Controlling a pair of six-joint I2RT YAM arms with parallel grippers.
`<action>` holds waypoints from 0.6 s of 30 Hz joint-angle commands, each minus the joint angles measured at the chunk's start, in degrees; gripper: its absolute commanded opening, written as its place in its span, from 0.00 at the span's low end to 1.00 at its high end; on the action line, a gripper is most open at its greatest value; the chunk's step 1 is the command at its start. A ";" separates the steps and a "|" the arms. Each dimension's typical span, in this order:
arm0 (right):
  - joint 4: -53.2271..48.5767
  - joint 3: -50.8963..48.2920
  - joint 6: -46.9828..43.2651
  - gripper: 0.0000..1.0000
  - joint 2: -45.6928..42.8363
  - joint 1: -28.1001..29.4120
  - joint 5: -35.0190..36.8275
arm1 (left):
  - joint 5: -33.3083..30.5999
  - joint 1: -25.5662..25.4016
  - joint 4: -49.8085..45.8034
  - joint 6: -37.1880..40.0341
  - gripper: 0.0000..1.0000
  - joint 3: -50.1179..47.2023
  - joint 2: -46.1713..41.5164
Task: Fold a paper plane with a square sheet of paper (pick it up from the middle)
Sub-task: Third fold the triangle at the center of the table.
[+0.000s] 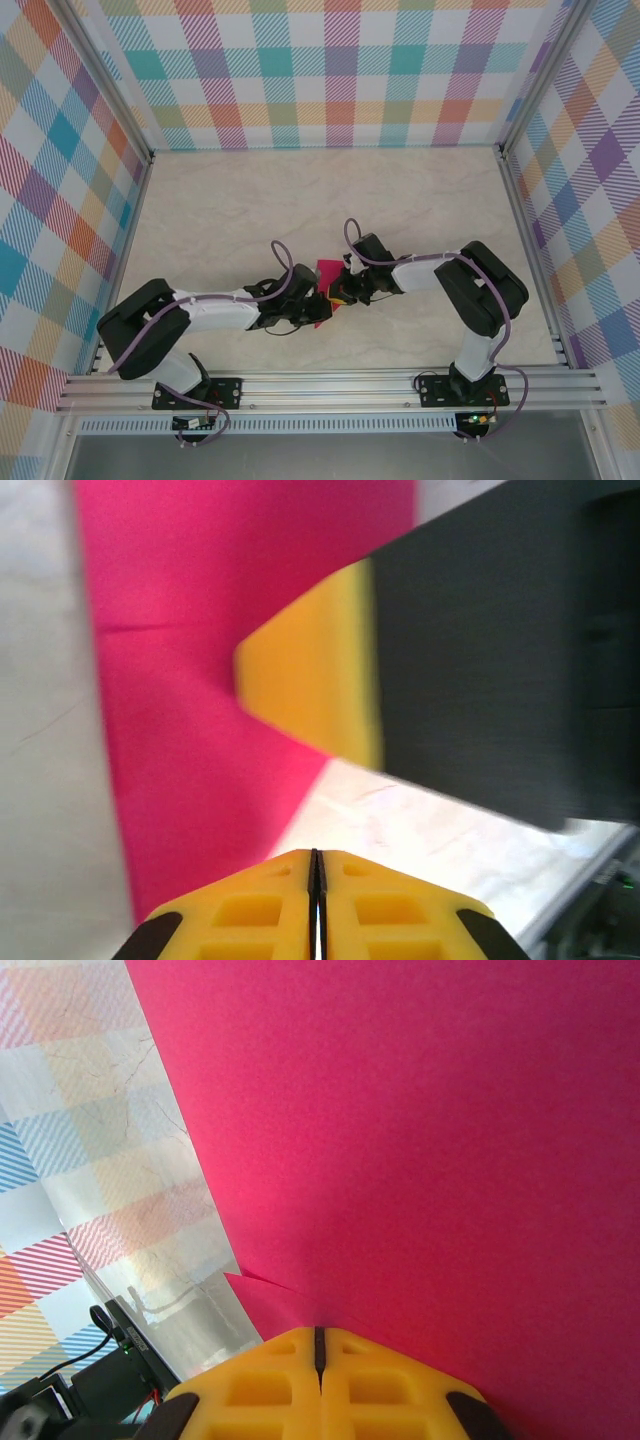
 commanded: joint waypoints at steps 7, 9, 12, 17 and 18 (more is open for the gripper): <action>-4.48 -0.74 -0.91 0.00 0.82 0.10 4.56 | -3.19 -0.81 -0.91 -1.53 0.09 -3.68 2.42; -5.05 -0.74 -1.45 0.00 0.56 0.04 5.09 | -3.44 -0.95 -1.14 -1.31 0.09 -5.00 1.24; -5.37 -0.70 -1.56 0.00 0.56 0.09 5.28 | -3.19 -0.95 -0.94 -1.29 0.09 -6.26 -0.29; -5.33 -0.71 -1.62 0.00 0.81 0.04 5.06 | -3.47 -0.95 -2.61 -1.00 0.09 -6.13 -2.86; -5.37 -0.70 -1.66 0.00 0.85 0.04 4.95 | -3.45 -0.95 -2.70 -1.02 0.09 -6.26 -3.50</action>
